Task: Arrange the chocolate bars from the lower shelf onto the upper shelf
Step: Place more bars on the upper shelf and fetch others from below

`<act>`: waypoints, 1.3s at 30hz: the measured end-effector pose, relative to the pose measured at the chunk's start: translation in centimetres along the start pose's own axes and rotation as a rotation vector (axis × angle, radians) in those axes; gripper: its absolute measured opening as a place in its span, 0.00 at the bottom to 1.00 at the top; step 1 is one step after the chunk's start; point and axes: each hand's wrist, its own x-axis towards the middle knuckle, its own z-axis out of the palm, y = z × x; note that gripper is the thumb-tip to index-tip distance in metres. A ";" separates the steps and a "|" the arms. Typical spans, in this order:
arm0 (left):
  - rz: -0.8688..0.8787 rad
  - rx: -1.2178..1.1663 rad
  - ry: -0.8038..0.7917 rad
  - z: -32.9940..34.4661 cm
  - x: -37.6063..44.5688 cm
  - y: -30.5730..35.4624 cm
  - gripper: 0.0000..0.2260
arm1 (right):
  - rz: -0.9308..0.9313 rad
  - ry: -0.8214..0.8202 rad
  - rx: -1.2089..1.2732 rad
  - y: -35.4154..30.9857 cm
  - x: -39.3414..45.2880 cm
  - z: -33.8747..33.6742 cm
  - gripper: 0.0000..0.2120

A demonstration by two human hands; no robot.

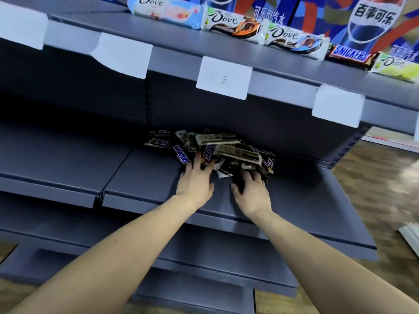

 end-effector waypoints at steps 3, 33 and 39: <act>-0.011 -0.006 0.033 0.9 0.4 -0.2 0.27 | 0.012 0.110 0.043 0.4 0.5 1.1 0.17; -0.044 0.050 -0.131 -1.4 -5.5 5.6 0.20 | 0.254 0.018 0.249 4.1 -5.6 -5.5 0.17; -0.060 -0.043 -0.145 -1.1 -4.9 6.1 0.19 | 0.046 -0.009 0.144 2.7 -4.3 -7.0 0.22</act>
